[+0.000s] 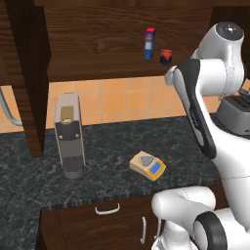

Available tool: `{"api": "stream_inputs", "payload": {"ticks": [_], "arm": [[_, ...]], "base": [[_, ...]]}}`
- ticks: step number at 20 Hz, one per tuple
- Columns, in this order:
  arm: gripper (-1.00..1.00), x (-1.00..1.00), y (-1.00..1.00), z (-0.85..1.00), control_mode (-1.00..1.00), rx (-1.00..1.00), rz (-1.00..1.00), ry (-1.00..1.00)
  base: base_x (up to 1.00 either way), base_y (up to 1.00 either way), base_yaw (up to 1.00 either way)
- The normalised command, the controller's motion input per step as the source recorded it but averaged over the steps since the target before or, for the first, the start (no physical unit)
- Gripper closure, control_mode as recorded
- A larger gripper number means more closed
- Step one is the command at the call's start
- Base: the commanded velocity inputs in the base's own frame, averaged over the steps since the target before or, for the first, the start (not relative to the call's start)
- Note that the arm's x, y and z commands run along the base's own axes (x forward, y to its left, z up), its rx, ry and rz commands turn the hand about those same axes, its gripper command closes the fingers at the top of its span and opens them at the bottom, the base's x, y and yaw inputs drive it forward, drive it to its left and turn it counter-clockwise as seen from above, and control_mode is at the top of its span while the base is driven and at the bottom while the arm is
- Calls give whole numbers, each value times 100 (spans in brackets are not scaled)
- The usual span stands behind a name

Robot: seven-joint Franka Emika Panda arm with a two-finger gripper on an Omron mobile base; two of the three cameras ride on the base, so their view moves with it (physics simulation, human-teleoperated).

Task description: Pick the jam and place it on the digital scale for weighing, and close the cabinet.

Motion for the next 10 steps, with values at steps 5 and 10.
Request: {"api": "stream_inputs", "payload": {"ticks": [5,10], "arm": [[-100,70,-18,35,-100,0,0,-5],[-100,79,-12,17,-100,0,0,0]], "base": [[0,0,0],[0,0,0]]}}
